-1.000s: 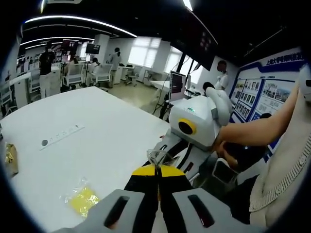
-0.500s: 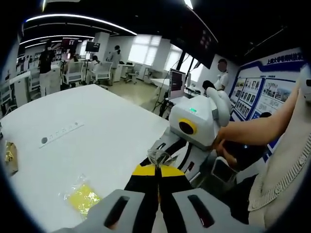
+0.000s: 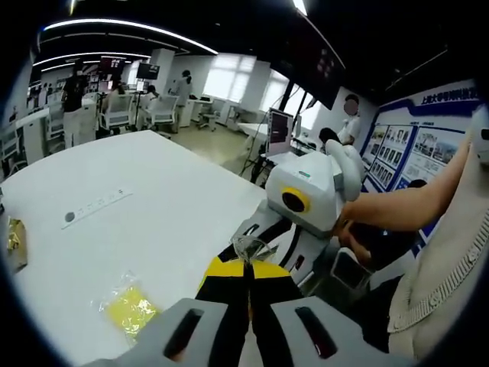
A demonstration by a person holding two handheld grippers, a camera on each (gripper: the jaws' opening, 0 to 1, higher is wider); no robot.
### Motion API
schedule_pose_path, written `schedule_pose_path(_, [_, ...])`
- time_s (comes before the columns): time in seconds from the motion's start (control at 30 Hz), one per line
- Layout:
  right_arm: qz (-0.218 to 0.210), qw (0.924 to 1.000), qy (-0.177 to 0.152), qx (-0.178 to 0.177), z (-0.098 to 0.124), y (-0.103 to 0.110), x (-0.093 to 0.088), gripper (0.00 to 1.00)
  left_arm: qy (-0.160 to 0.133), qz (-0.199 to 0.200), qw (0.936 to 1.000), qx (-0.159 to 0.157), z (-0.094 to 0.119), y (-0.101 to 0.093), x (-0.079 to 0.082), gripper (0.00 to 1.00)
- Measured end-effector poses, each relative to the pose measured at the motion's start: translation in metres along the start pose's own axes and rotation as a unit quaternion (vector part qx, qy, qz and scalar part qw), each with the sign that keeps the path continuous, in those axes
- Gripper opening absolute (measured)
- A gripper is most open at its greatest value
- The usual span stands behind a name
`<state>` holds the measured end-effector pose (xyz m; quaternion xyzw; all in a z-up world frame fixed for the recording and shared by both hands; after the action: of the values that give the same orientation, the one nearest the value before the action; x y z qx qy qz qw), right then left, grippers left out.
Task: Compare the silicone blocks by pressing each to a similar depth, holding the contact briefly, and releasing to observe deformation and rebound differences across the visible hardness samples.
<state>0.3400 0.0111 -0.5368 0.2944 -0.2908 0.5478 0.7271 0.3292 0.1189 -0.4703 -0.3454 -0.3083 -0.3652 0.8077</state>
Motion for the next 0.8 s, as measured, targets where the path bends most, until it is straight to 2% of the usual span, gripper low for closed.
schedule_pose_path(0.33, [0.002, 1.0000, -0.002, -0.003, -0.001, 0.002, -0.001, 0.31, -0.009, 0.034, 0.9994, -0.006, 0.002, 0.006, -0.003, 0.00])
schedule_pose_path(0.47, [-0.015, 0.9998, -0.015, 0.001, 0.002, 0.004, -0.002, 0.33, -0.010, 0.039, 0.9992, -0.009, 0.002, 0.006, -0.003, 0.00])
schedule_pose_path(0.63, [-0.034, 0.9991, -0.024, 0.000, 0.011, 0.007, -0.003, 0.42, -0.015, 0.045, 0.9988, -0.013, 0.002, 0.005, -0.002, 0.00])
schedule_pose_path(0.8, [-0.049, 0.9980, -0.036, -0.019, 0.021, 0.008, -0.010, 0.54, -0.023, 0.054, 0.9982, -0.016, 0.001, 0.004, -0.002, 0.00])
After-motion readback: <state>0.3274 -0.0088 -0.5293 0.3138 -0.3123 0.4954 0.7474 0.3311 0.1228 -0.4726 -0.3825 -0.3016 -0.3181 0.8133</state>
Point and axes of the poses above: the point that each gripper's makers call its tool centre point, and the gripper's own axes: z roughly backward along the fingers, y roughly to its left, x roughly out of its top, the point moved 9 cm from there along z, roughly backward along the fingers, and after that the axes turned 9 degrees about y, right-handed, at the moved point
